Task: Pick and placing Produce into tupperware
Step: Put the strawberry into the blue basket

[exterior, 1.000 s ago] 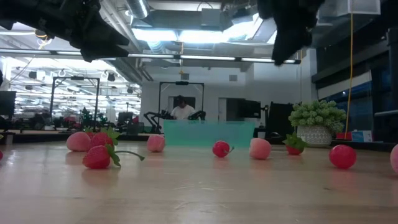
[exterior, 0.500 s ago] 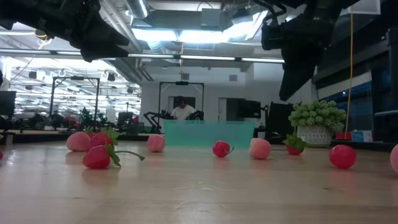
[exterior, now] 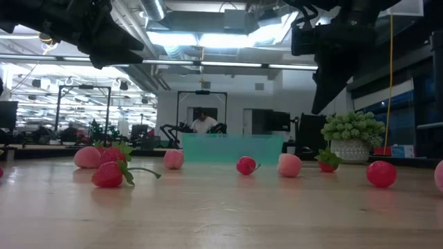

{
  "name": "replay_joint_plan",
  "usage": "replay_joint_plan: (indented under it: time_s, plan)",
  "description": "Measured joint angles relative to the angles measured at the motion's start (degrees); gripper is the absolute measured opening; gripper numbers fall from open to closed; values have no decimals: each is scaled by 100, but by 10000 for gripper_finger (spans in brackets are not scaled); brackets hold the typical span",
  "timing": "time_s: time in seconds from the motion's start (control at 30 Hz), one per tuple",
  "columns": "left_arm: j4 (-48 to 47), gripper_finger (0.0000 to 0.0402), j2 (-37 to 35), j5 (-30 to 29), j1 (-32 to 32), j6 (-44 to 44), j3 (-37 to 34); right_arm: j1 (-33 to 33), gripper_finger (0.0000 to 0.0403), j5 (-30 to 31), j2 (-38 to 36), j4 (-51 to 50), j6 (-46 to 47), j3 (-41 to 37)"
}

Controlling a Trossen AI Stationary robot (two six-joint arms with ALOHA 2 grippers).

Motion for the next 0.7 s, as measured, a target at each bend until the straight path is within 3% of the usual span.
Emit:
replay_joint_plan:
  time_s: [0.2,0.43,0.7]
  plan:
    - [-4,246,2,0,2,0,0,202,309,-25,-2,284,-979,-386]
    - [-4,246,0,-2,2,2,0,219,301,36,2,1345,-828,-1054]
    - [-3,246,0,-2,2,2,0,215,285,58,161,1520,-1663,-1084]
